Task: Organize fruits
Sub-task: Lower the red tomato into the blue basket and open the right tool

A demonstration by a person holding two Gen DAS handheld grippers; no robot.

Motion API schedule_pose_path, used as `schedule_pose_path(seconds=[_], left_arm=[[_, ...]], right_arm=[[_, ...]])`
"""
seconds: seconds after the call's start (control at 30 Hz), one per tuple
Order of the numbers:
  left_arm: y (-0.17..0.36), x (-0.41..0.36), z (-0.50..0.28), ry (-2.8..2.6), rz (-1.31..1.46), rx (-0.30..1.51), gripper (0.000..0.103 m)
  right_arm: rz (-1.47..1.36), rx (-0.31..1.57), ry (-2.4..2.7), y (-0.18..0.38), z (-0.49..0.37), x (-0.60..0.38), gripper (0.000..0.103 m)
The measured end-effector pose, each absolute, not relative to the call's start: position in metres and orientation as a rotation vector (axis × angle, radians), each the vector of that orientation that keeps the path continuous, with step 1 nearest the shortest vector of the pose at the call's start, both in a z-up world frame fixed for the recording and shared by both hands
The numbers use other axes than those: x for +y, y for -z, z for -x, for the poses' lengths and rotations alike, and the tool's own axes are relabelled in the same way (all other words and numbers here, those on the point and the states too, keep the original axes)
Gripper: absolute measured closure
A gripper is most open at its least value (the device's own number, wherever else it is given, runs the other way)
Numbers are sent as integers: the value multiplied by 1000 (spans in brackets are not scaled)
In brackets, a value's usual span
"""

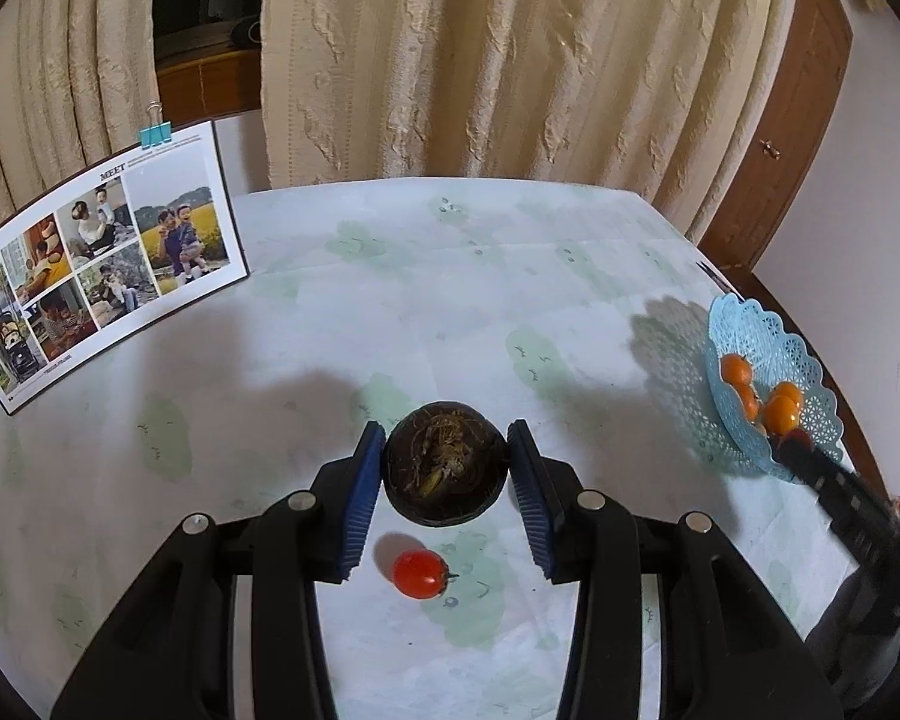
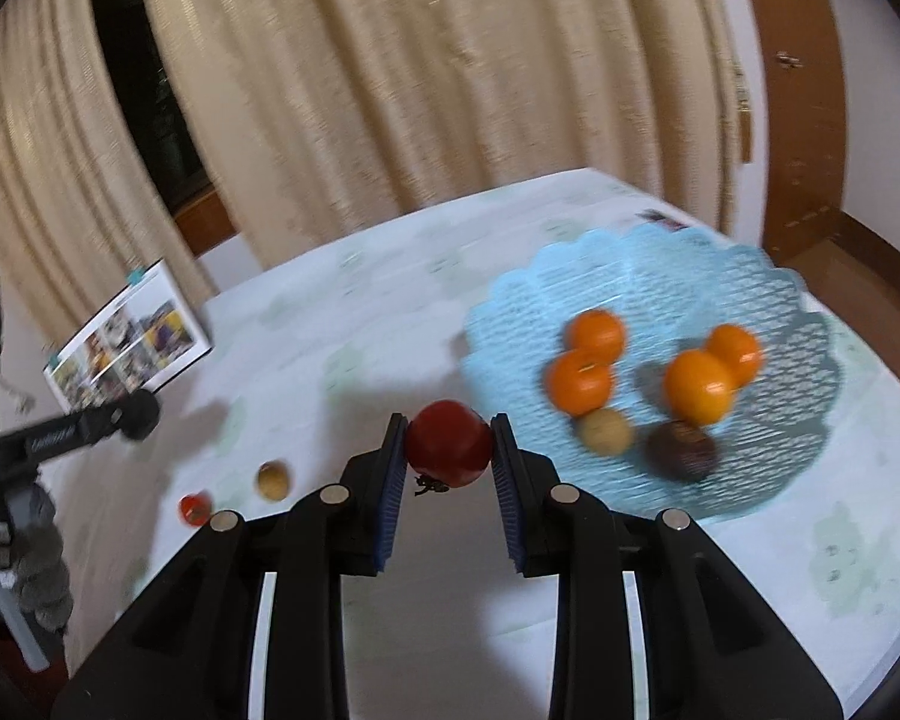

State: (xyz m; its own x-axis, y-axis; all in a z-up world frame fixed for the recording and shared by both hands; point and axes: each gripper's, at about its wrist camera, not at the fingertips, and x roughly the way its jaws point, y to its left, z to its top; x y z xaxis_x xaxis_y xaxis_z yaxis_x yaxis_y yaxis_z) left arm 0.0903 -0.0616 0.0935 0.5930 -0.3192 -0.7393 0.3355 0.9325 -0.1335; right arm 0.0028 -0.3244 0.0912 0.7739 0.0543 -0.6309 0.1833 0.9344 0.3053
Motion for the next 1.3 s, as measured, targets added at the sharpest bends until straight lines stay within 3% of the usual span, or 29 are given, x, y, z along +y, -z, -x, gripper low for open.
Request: schedule_pose_path(seconds=[0.33,0.37,0.43,0.87,0.97,1.3], left_arm=[[-90,-80,-83,400,-54,858,60],[-90,-83,-82,404,-58,858,60],[-90,-88,-80,409,-65,858,60],[-90,-153,-66,508,-130,862,60],[-90,-176,-61,547,-154,860,60],[-86,-245,-48,650,-223,847,60]], right_arm=[[-393,666,200,-83,-1,-370,73],[-399,663,212,-81,0,-373,70],[-421,644,237,-80,4,-380,54],[-463,531,358,-81,51,-414,54],[-476,503,390,-79,62,-420,48],[-496,463,451,-71,77,-433,43]])
